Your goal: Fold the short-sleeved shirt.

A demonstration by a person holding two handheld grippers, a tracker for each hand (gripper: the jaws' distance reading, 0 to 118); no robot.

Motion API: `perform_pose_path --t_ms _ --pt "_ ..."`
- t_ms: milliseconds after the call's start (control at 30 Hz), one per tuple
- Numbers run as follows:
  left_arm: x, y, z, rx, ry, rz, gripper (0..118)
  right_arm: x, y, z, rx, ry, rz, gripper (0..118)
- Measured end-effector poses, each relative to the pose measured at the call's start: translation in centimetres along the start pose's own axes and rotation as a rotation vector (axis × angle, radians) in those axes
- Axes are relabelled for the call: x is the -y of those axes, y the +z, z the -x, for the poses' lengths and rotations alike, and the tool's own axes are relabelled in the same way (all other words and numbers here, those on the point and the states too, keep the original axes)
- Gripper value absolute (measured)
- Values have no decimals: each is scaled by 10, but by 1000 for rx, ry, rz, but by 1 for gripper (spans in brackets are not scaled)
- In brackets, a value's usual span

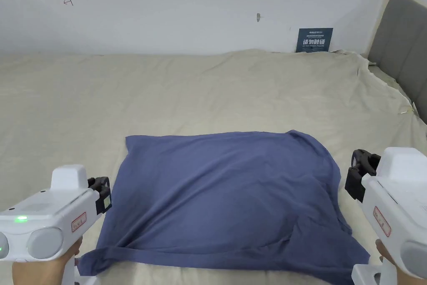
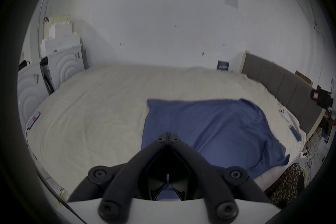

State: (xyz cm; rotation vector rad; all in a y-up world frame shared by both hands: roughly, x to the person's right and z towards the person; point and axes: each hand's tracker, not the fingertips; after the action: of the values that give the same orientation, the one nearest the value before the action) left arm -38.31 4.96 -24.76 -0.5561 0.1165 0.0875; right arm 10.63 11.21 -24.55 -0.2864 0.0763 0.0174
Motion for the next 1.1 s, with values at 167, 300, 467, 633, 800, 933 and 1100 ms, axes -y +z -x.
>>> perform_pose_path --t_ms 167,300,467,633,800,933,1100 --pt "32 -26 29 -37 98 208 83 10 -1 -8 4 -14 31 0" --pt "53 -26 33 -91 161 301 99 18 -4 -12 10 -15 63 0" --pt "83 -43 47 -135 171 401 97 29 -4 -14 14 -28 102 0" --pt "100 -52 44 -62 192 474 30 42 -4 -20 6 -44 145 0" --pt "105 -47 39 -61 211 456 1 58 -1 -32 10 -108 202 0" --pt "99 -41 46 -32 228 415 1 85 -12 -46 6 -125 378 31" --pt "88 -35 53 -8 255 382 1 134 -29 -55 10 -133 558 91"
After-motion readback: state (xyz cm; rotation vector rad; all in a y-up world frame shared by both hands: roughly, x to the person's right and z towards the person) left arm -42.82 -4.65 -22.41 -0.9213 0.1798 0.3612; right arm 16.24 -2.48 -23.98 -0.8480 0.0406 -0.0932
